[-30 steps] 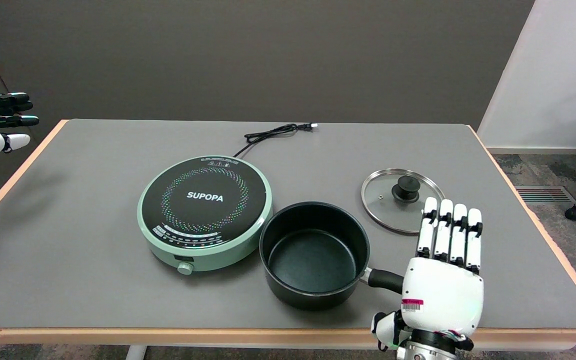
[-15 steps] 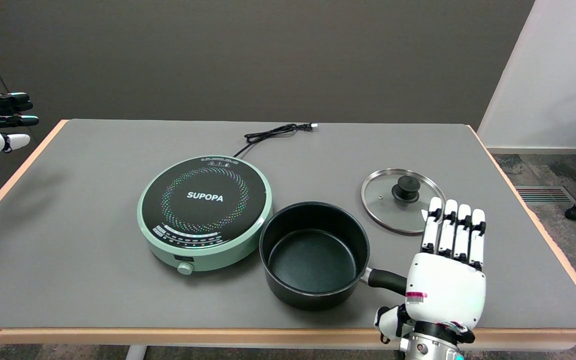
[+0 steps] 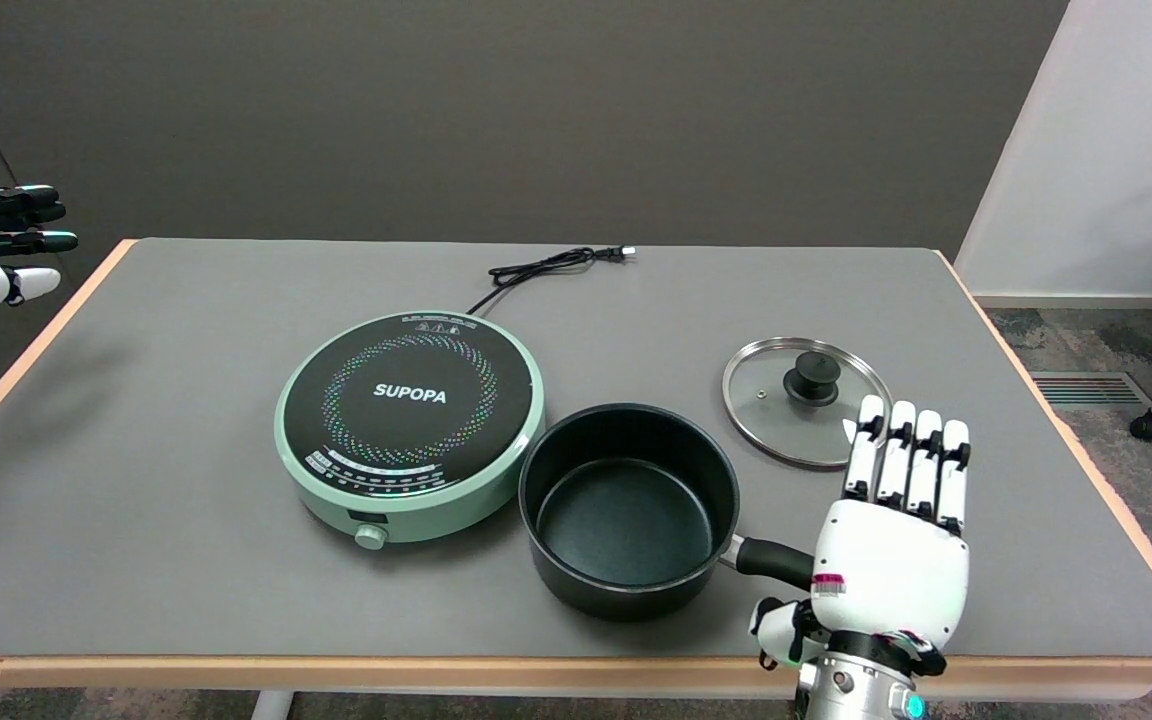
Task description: Pick up the soup pot.
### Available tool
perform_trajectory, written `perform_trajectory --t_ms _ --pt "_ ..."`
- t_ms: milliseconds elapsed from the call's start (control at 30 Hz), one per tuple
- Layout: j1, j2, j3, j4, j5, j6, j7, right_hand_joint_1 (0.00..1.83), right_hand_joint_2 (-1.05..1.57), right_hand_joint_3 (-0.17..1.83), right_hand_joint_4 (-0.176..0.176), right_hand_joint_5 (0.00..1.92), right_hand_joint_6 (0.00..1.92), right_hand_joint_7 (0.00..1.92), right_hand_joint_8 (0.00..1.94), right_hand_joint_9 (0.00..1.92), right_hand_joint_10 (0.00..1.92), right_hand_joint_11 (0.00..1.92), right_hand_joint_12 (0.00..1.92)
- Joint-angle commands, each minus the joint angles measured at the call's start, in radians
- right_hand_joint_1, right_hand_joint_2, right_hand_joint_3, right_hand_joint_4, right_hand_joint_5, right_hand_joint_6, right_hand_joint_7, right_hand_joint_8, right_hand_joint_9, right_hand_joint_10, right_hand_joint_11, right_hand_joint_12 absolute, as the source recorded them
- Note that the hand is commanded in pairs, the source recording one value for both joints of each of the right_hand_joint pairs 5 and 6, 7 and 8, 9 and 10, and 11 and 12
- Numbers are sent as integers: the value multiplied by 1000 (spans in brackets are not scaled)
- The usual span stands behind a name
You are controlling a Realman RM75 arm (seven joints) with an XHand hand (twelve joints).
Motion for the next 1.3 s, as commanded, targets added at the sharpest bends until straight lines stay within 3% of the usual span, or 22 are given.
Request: perform_trajectory --t_ms 33,600,1300 --pt "34 -25 -13 -6 92 -5 0 1107 -177 1043 -11 13 13 13 13 13 13 13 13" --pt "65 -77 -13 -55 108 -5 -7 1109 -146 991 -24 15 15 15 15 15 15 15 15" --pt "49 -97 -14 -84 97 0 -8 1100 -16 712 -16 26 26 26 26 26 26 26 26"
